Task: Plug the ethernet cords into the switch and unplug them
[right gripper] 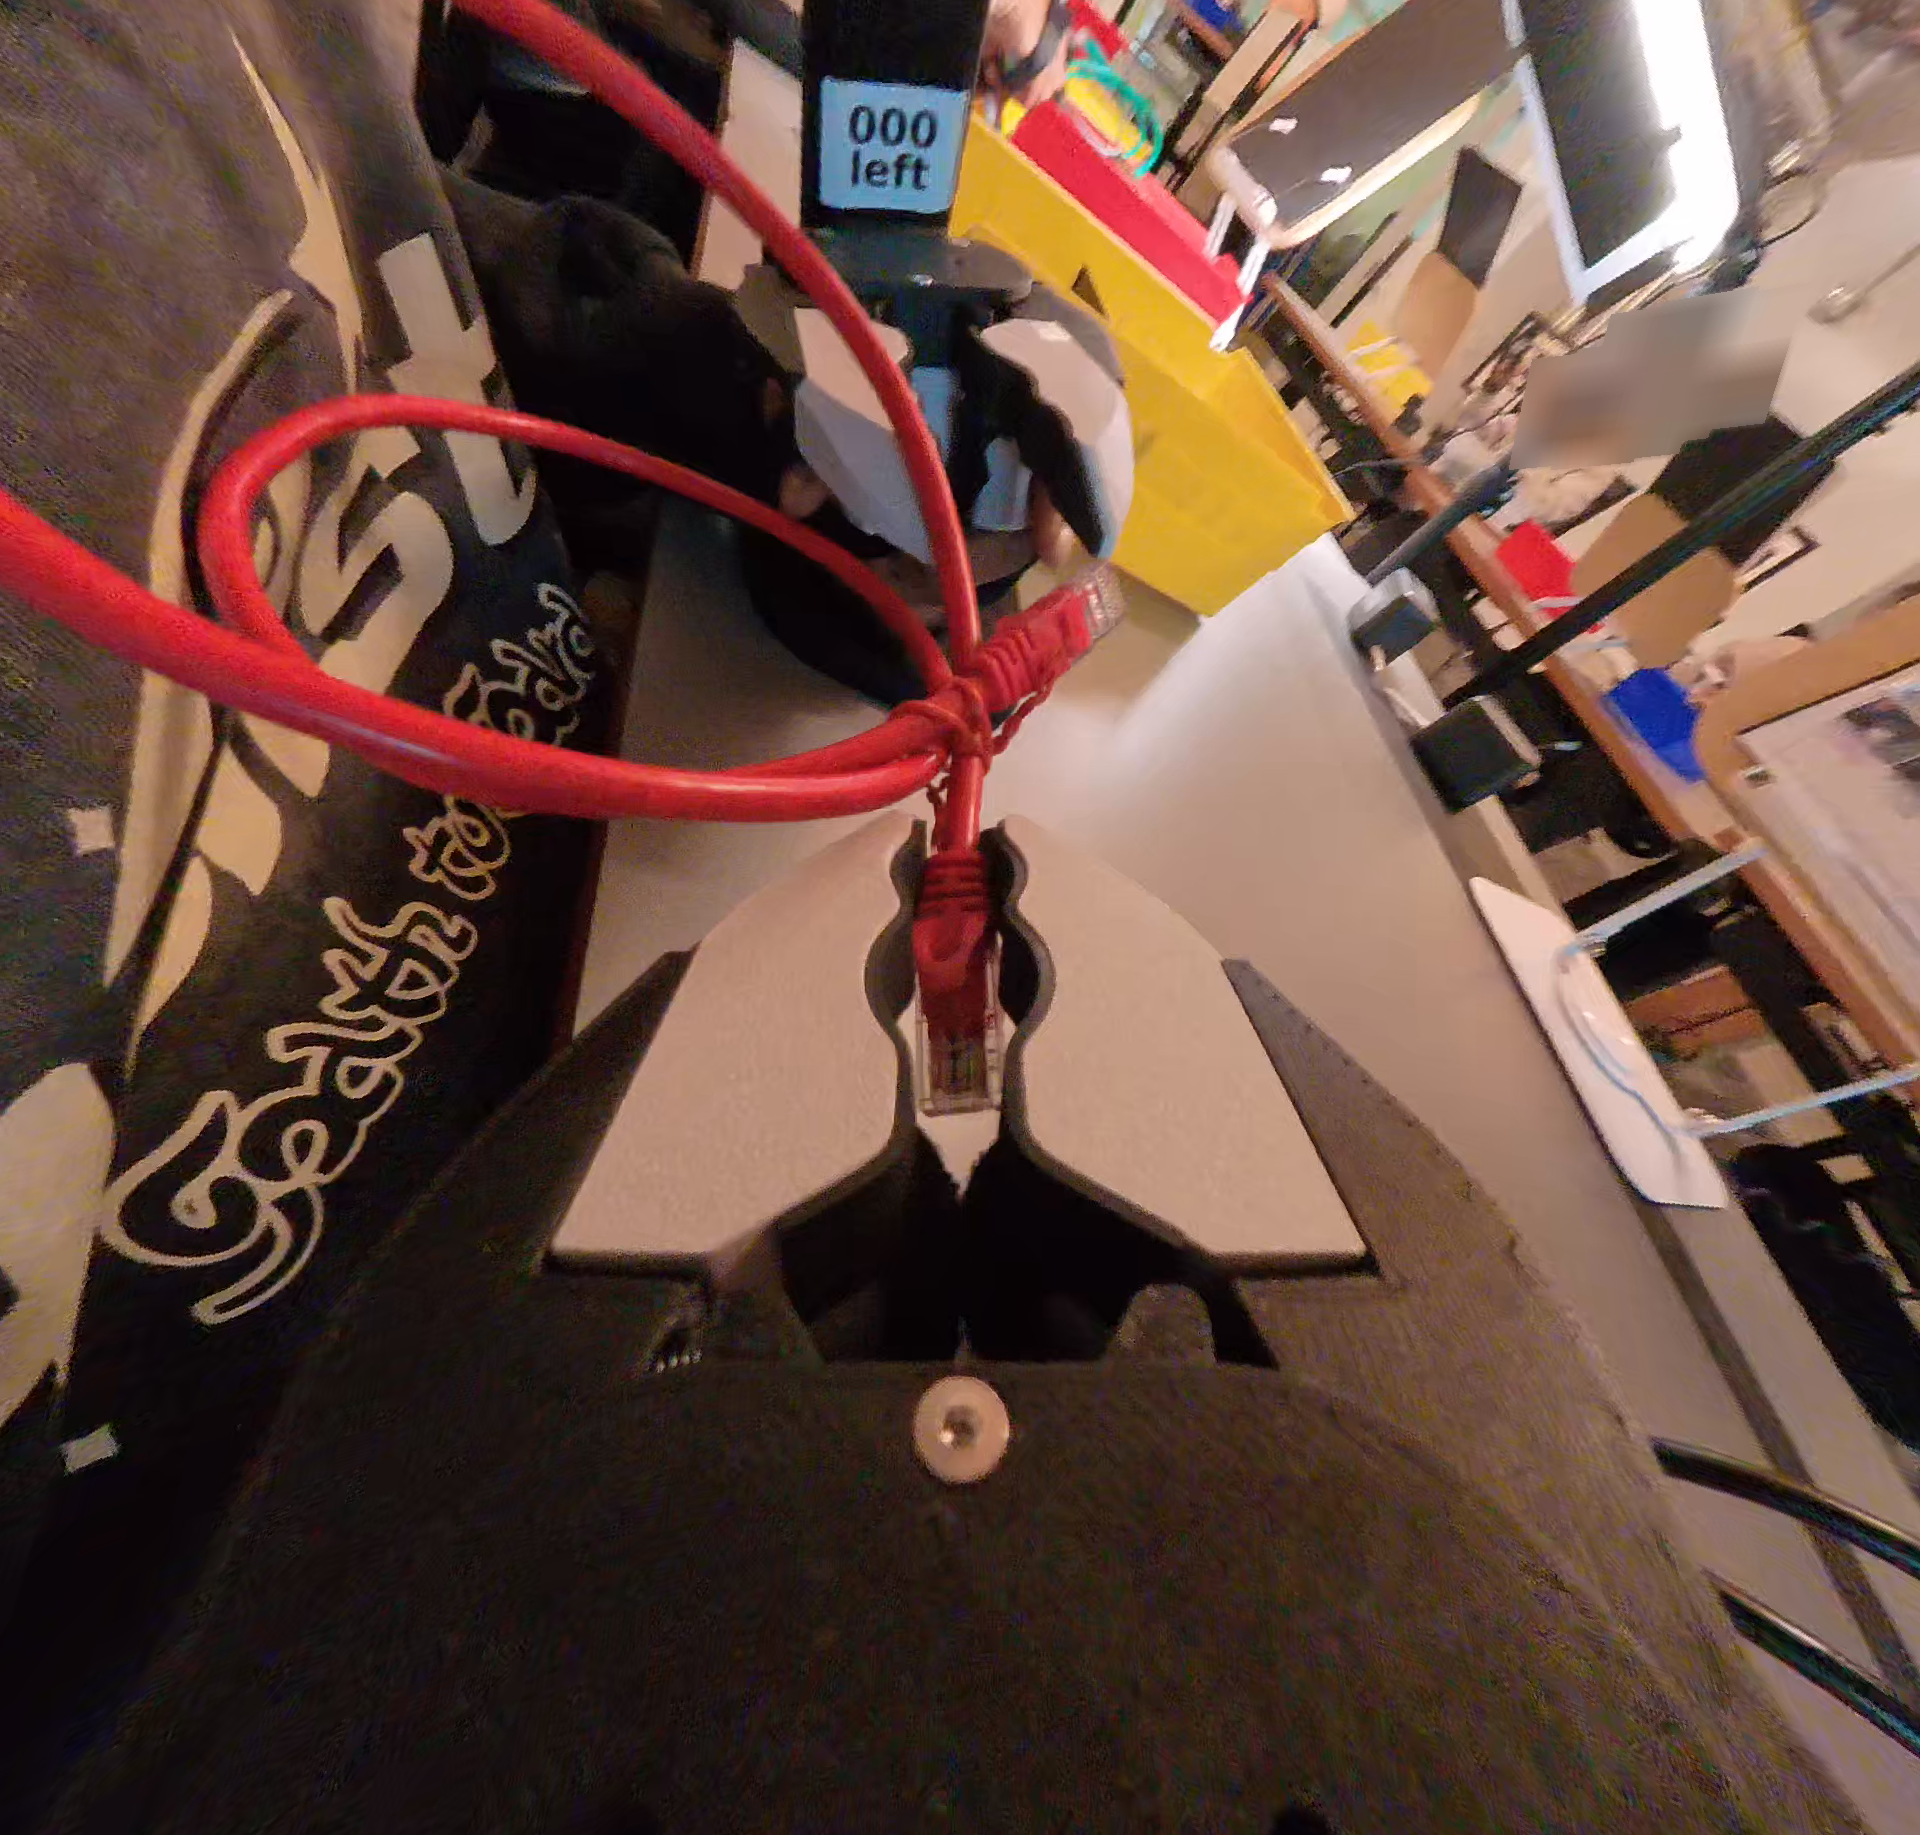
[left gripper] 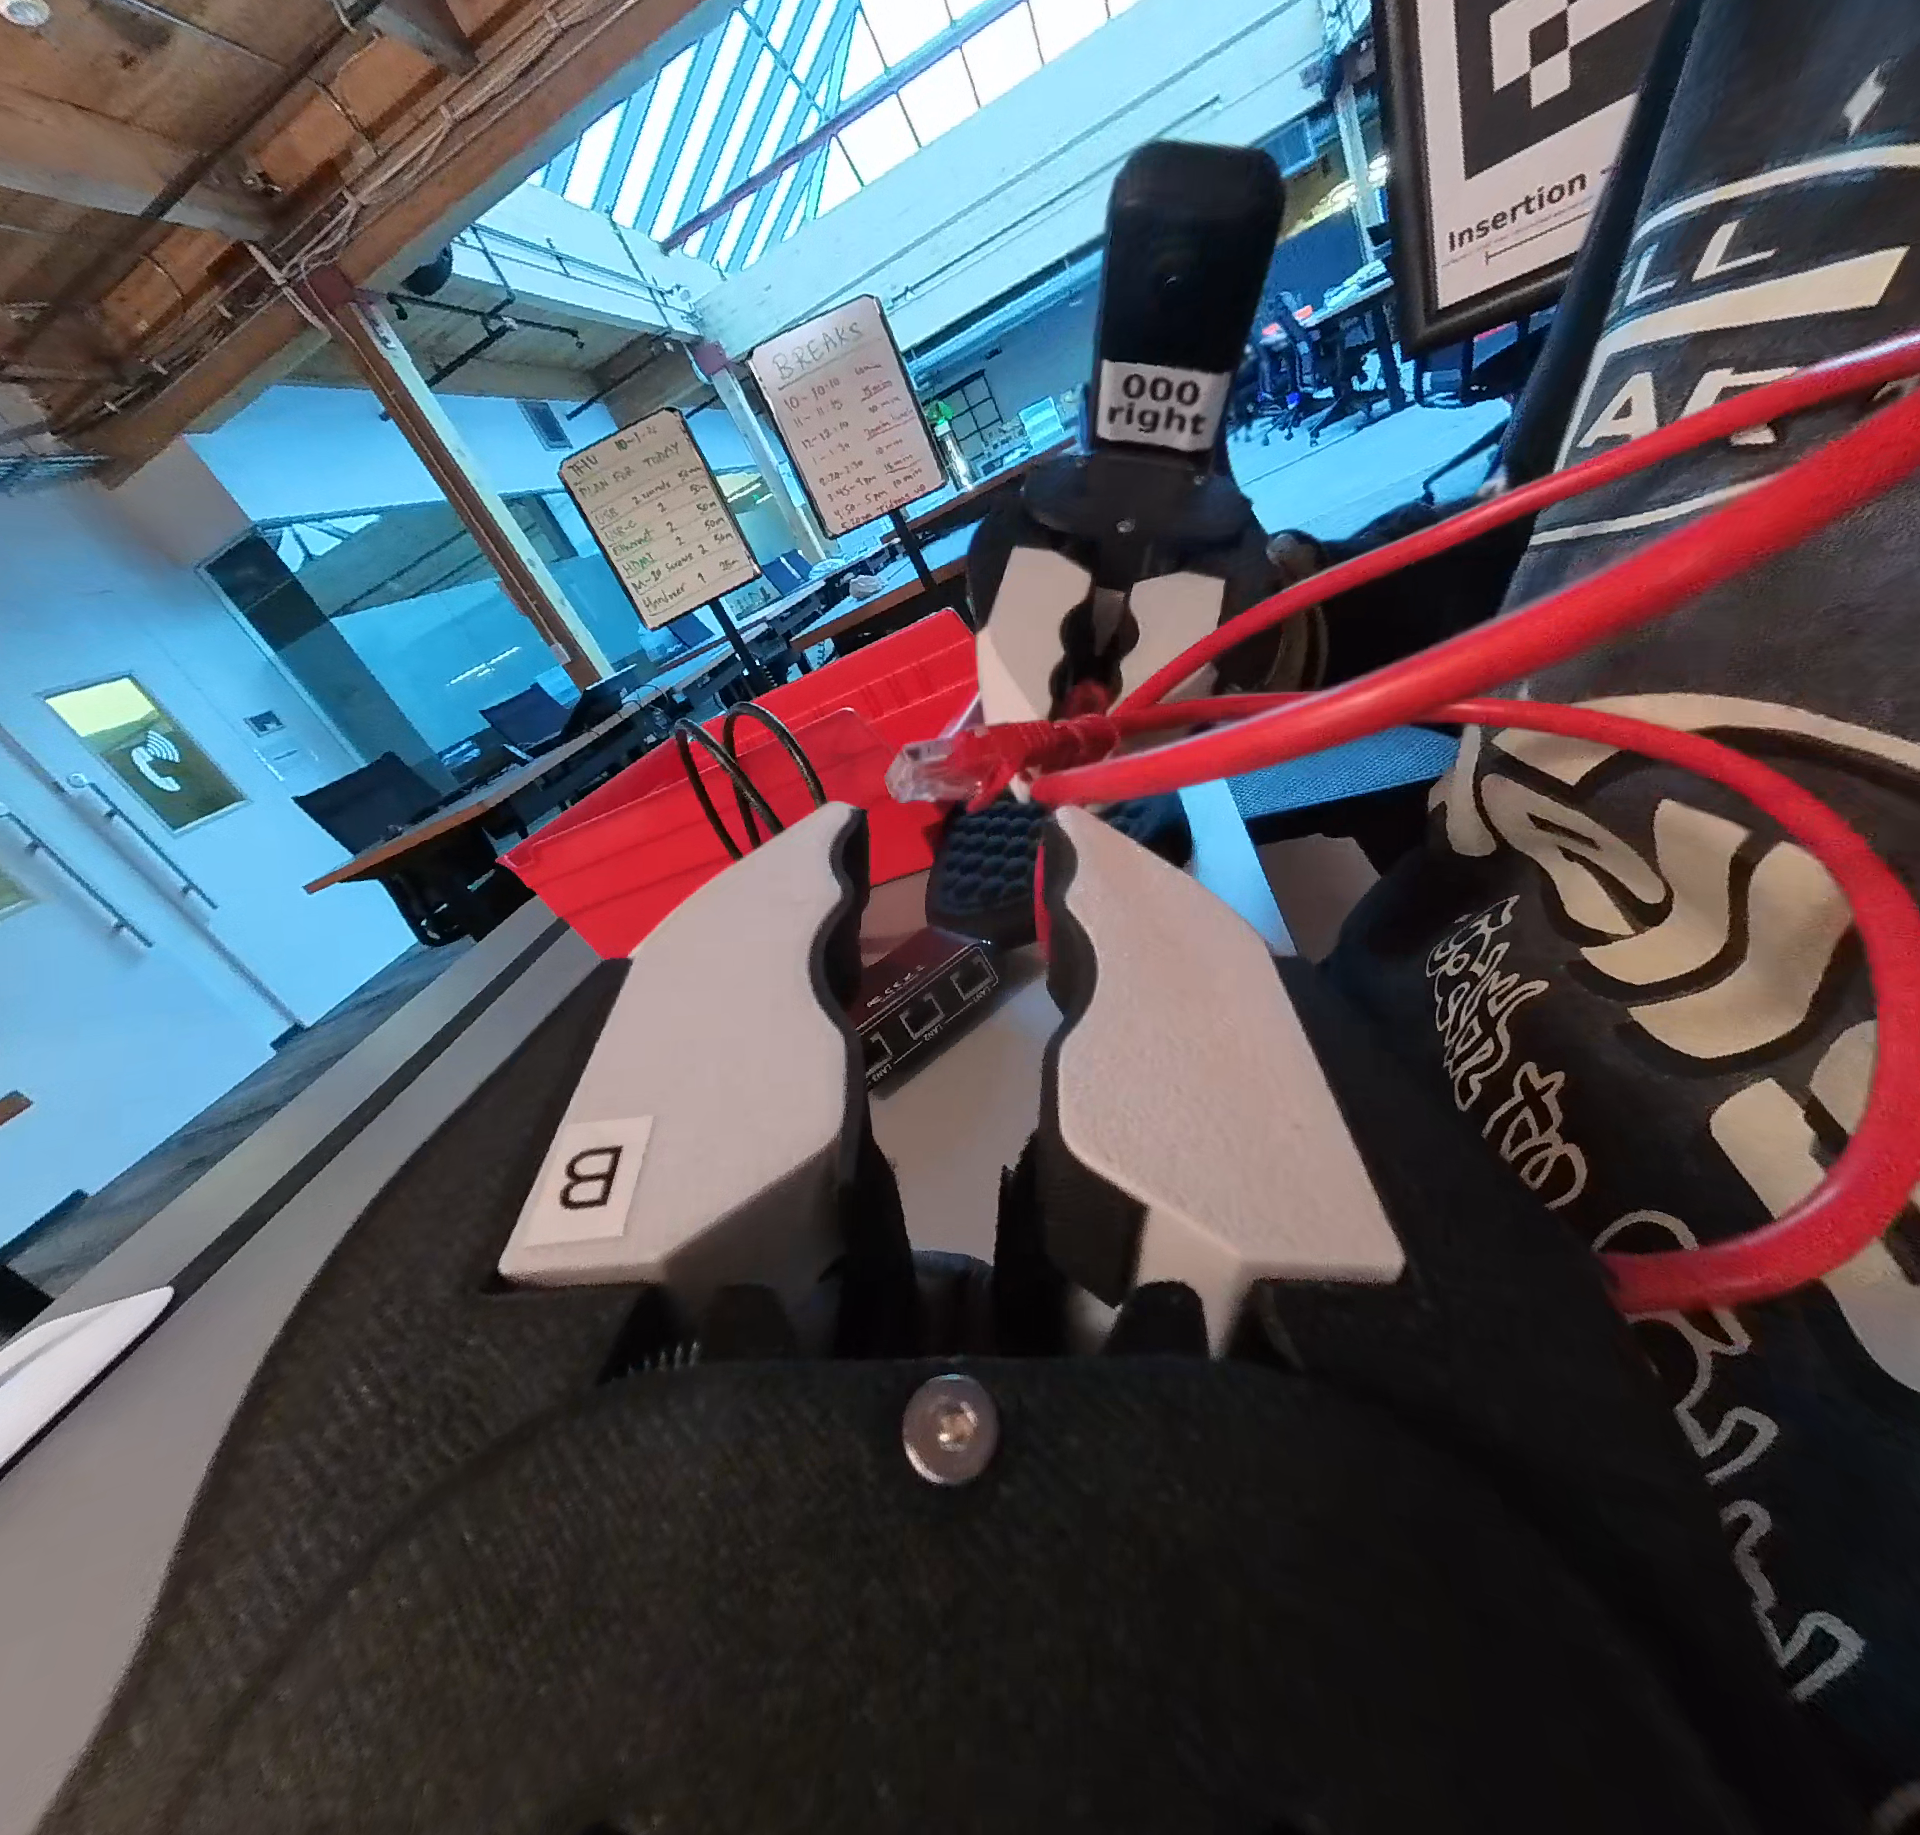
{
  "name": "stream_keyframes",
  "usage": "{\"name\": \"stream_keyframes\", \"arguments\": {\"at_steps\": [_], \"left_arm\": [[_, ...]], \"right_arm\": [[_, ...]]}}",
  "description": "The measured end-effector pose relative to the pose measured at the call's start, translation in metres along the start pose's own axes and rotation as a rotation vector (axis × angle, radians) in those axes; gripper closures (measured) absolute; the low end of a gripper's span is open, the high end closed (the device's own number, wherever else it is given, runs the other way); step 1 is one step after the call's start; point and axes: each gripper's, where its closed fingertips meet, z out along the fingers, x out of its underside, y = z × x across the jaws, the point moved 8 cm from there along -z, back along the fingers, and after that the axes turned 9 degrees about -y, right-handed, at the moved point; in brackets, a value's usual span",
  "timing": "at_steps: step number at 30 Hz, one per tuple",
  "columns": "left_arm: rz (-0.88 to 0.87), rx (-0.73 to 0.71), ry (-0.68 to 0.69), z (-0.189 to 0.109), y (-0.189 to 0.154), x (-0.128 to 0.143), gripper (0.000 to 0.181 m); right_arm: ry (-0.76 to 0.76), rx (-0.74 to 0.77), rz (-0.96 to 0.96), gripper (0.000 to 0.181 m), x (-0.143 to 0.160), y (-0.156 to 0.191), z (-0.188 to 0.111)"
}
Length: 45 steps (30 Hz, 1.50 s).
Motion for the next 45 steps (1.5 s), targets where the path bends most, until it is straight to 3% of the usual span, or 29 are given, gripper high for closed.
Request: {"name": "stream_keyframes", "arguments": {"at_steps": [5,9,12,15,18,20,23,25,27,33,36,37,39,41,45], "left_arm": [[-0.055,-0.074,-0.066,-0.006,0.009,-0.005,0.145],[-0.082,-0.351,-0.094,-0.018,0.034,-0.005,0.144],[-0.058,-0.49,-0.012,-0.02,0.046,0.002,0.142],[-0.04,-0.447,0.063,-0.008,0.043,0.008,0.142],[-0.065,-0.289,0.088,0.011,0.028,0.01,0.14],[-0.301,-0.141,-0.038,0.019,0.017,0.005,0.136],[-0.756,-0.061,-0.204,0.019,0.02,0.005,0.139],[-0.819,-0.034,-0.258,0.014,0.024,0.002,0.145],[-0.809,-0.066,-0.259,0.011,0.025,0.003,0.16],[-0.77,-0.152,-0.299,0.001,0.032,0.0,0.166],[-0.715,-0.352,-0.553,-0.048,0.062,-0.025,0.169],[-0.672,-0.387,-0.563,-0.066,0.069,-0.031,0.169],[-0.583,-0.401,-0.523,-0.07,0.066,-0.034,0.168],[-0.589,-0.399,-0.616,-0.063,0.065,-0.038,0.168],[-0.541,-0.33,-0.689,-0.07,0.062,-0.045,0.163]], "right_arm": [[-0.006,0.118,-0.085,0.172,-0.004,-0.008,-0.009],[-0.162,0.249,0.068,0.172,-0.01,-0.036,-0.023],[-0.347,0.289,0.415,0.172,-0.008,-0.066,-0.027],[-0.517,0.061,0.997,0.172,-0.001,-0.074,-0.001],[-0.498,-0.155,1.345,0.172,0.006,-0.057,0.038],[-0.464,-0.255,1.436,0.172,0.006,-0.046,0.054],[-0.396,-0.303,1.43,0.172,0.004,-0.041,0.063],[-0.352,-0.301,1.391,0.172,0.003,-0.04,0.064],[-0.322,-0.298,1.377,0.172,0.002,-0.041,0.064],[-0.26,-0.207,1.252,0.171,-0.003,-0.045,0.061],[-0.253,-0.143,1.171,0.172,-0.005,-0.051,0.044],[-0.271,-0.123,1.156,0.172,-0.008,-0.053,0.038],[-0.242,-0.116,1.086,0.172,-0.013,-0.052,0.037],[-0.209,-0.126,1.03,0.172,-0.015,-0.048,0.043],[-0.32,-0.112,0.99,0.172,-0.023,-0.054,0.043]]}}
